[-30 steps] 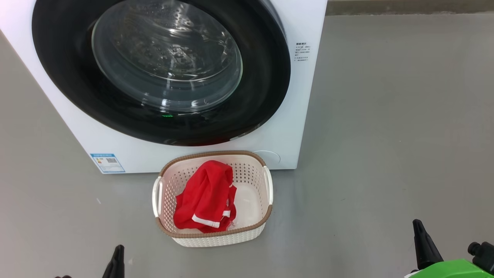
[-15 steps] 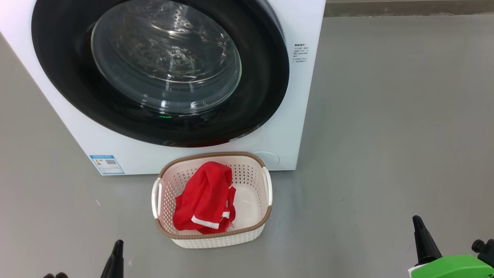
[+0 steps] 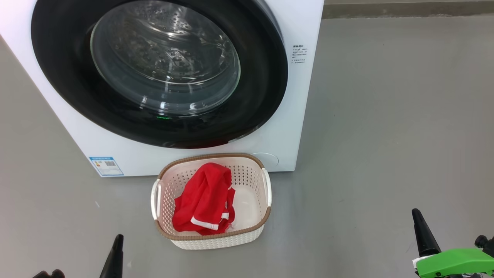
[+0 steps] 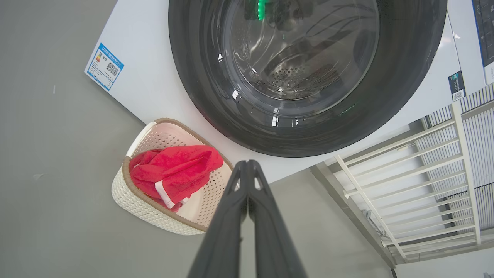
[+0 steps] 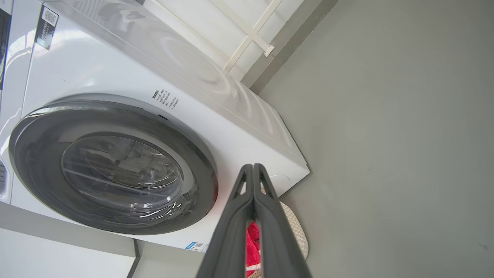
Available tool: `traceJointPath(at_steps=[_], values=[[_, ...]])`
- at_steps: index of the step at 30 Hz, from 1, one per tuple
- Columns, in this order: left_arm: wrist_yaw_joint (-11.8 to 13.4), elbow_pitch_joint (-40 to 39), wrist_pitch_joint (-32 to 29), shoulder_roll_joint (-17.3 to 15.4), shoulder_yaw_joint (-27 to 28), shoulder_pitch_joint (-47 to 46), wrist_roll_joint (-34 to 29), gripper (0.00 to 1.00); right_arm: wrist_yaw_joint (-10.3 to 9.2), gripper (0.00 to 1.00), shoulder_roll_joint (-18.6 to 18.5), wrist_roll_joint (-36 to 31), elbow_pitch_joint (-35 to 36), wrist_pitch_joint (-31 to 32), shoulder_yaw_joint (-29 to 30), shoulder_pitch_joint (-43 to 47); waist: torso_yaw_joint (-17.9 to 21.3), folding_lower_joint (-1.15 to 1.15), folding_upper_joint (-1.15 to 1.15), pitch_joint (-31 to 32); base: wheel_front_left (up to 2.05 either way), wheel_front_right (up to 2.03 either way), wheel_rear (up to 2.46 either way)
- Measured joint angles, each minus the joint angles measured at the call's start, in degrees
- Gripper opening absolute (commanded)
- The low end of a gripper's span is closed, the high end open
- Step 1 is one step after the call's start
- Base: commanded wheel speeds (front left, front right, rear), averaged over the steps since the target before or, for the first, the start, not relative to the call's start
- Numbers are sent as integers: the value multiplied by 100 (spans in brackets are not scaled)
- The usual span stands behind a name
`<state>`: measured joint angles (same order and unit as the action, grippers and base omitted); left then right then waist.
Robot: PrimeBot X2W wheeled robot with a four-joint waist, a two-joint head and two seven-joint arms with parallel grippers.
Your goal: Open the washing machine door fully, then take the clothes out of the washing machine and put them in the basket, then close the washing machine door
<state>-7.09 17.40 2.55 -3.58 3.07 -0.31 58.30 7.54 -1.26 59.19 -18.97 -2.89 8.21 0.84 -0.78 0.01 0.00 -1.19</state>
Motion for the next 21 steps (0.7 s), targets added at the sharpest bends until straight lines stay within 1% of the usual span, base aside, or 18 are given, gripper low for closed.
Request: traceJointPath(at_steps=[21], values=[[0, -56, -307, 56, 47, -102, 1196, 0, 0, 0, -25, 1196, 113, 345, -4, -144, 29, 0, 0, 37, 0, 0, 0]])
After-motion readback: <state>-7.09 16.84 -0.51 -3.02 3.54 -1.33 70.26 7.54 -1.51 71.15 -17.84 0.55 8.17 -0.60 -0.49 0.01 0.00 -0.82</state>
